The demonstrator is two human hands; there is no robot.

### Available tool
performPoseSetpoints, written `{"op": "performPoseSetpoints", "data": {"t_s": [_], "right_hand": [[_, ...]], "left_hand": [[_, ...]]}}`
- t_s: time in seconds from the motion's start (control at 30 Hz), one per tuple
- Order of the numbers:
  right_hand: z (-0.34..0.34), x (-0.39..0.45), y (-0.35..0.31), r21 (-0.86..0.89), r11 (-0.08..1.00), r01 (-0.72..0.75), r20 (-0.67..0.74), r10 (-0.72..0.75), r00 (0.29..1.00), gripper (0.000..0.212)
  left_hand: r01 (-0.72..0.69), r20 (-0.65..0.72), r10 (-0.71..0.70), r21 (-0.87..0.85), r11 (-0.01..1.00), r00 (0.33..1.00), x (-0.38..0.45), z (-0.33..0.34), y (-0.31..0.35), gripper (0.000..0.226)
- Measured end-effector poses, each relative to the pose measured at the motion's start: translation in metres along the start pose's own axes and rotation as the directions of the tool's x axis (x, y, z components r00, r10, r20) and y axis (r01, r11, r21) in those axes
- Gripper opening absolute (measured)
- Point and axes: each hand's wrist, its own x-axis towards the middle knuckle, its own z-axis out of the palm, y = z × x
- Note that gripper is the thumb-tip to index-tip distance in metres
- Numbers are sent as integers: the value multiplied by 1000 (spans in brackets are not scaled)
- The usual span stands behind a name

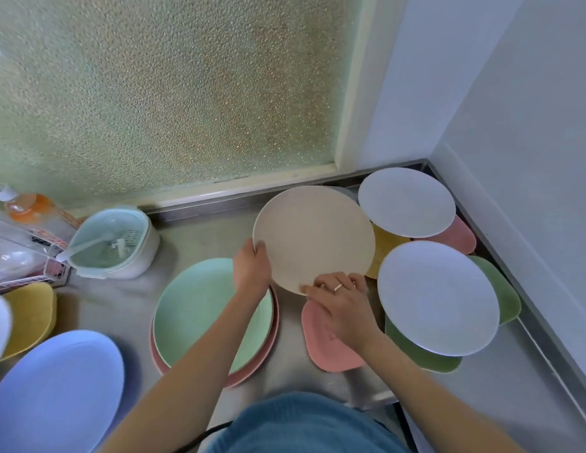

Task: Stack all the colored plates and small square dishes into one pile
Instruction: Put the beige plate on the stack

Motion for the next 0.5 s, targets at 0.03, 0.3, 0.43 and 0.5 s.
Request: {"op": "performPoseSetpoints", "data": {"t_s": [0.03,0.3,0.43,0.5], "right_hand": [[-2,4,-8,36,999,10,59,-12,998,31],[44,36,-48,18,858,-513,411,462,786,66],[59,43,-78,135,800,-585,475,466,747,63],[69,44,-88,134,798,-587,418,492,764,58]], "left_hand": [[13,-46,-13,-1,1000,999,-2,-14,-10,29],[141,-164,-136,24,990,977,-16,-105,-101,27],[168,-152,-165,2,986,974,-30,-128,-122,25],[133,-159,-126,35,991,979,-34,-137,-130,25]]}}
